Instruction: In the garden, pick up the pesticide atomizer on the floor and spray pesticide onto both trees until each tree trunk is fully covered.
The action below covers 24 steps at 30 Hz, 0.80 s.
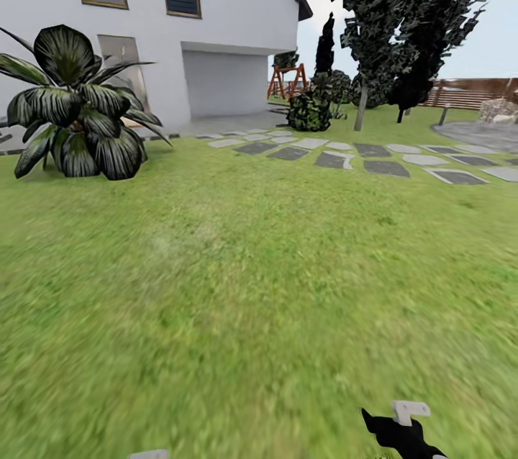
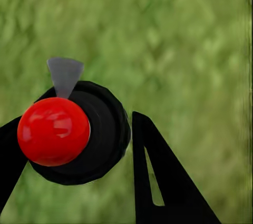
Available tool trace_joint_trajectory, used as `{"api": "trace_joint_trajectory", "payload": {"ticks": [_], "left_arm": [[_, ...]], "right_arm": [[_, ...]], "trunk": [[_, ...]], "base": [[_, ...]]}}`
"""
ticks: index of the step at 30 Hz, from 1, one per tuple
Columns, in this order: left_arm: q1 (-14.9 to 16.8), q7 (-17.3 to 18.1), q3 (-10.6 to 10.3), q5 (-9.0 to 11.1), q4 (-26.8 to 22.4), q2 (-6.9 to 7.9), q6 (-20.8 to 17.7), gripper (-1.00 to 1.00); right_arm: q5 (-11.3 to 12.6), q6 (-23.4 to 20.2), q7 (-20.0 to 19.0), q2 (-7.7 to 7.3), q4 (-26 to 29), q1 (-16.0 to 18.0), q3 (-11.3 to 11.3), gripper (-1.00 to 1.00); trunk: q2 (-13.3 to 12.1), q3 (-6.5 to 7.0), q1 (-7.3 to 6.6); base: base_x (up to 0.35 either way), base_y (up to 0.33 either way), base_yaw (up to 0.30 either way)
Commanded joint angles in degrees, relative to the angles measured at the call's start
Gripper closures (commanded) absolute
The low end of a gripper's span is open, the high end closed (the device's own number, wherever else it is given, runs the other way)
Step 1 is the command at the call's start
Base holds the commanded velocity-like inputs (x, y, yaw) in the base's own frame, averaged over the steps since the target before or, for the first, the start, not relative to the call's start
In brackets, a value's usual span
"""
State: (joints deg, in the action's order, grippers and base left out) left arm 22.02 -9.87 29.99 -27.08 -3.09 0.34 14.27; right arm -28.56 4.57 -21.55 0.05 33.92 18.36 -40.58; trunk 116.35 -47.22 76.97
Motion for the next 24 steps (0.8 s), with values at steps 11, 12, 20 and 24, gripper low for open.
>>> {"api": "trace_joint_trajectory", "payload": {"ticks": [11,12,20,24], "left_arm": [[0.04,-0.24,0.38,-0.61,0.10,0.01,0.22,1.00],[0.04,-0.24,0.38,-0.61,0.10,0.01,0.23,1.00],[0.04,-0.24,0.41,-0.61,0.10,0.01,0.22,1.00],[0.04,-0.24,0.42,-0.61,0.10,0.01,0.19,1.00]], "right_arm": [[-0.62,0.36,-0.42,0.12,-0.08,0.09,-0.47,-1.00],[-0.62,0.36,-0.42,0.12,-0.08,0.09,-0.47,-1.00],[-0.62,0.36,-0.41,0.12,-0.16,0.09,-0.47,-1.00],[-0.62,0.36,-0.34,0.12,-0.17,0.09,-0.47,-1.00]], "trunk": [[-4.40,1.98,-2.43],[-4.81,2.16,-2.65],[-8.01,3.59,-4.41],[-9.62,4.31,-5.29]], "base": [[0.000,0.000,-0.299],[0.000,0.000,-0.300],[0.000,0.000,-0.300],[0.000,0.000,-0.300]]}}
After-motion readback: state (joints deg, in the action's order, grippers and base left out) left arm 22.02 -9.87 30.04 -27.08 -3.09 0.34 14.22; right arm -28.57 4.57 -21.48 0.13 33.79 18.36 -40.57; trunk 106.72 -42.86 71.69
